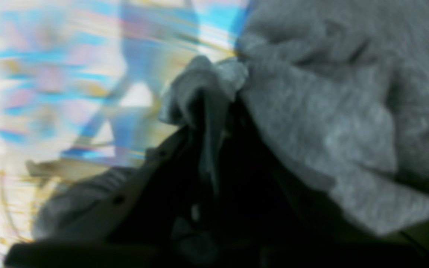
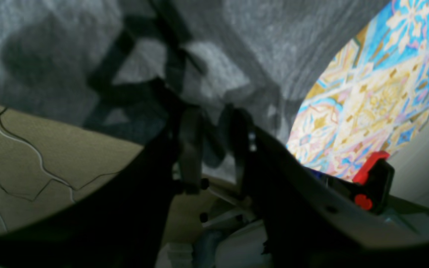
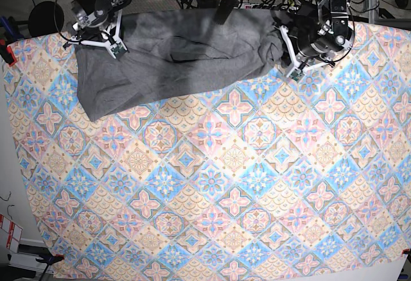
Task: Fold the T-shirt properly
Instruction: 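Drag the grasped corner away from the robot with the left gripper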
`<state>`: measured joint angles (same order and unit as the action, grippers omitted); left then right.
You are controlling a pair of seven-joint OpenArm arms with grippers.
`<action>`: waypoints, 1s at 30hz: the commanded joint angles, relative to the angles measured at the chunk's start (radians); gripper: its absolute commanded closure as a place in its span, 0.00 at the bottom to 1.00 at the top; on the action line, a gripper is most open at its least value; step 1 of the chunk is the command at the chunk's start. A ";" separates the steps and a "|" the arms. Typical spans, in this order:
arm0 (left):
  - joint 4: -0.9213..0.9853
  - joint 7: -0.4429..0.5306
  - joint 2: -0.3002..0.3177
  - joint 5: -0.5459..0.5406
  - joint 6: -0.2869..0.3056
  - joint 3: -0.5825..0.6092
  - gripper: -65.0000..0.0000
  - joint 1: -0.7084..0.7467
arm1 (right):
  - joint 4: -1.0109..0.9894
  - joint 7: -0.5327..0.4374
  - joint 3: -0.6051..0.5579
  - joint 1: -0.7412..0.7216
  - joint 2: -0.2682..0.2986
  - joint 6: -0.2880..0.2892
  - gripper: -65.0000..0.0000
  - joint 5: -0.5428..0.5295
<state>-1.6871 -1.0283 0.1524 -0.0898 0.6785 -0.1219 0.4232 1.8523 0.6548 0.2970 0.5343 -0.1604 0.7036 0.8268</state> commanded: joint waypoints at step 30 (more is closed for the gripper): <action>-0.170 -0.368 0.049 0.018 0.020 -0.243 0.98 -0.450 | 0.017 -0.005 0.003 0.002 0.003 -0.005 0.78 -0.001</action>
<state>-1.8492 -1.4063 0.1917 -0.0742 0.7036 -0.3603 -0.0063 1.8523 0.6498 0.2966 0.5327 -0.1627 0.7048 0.8223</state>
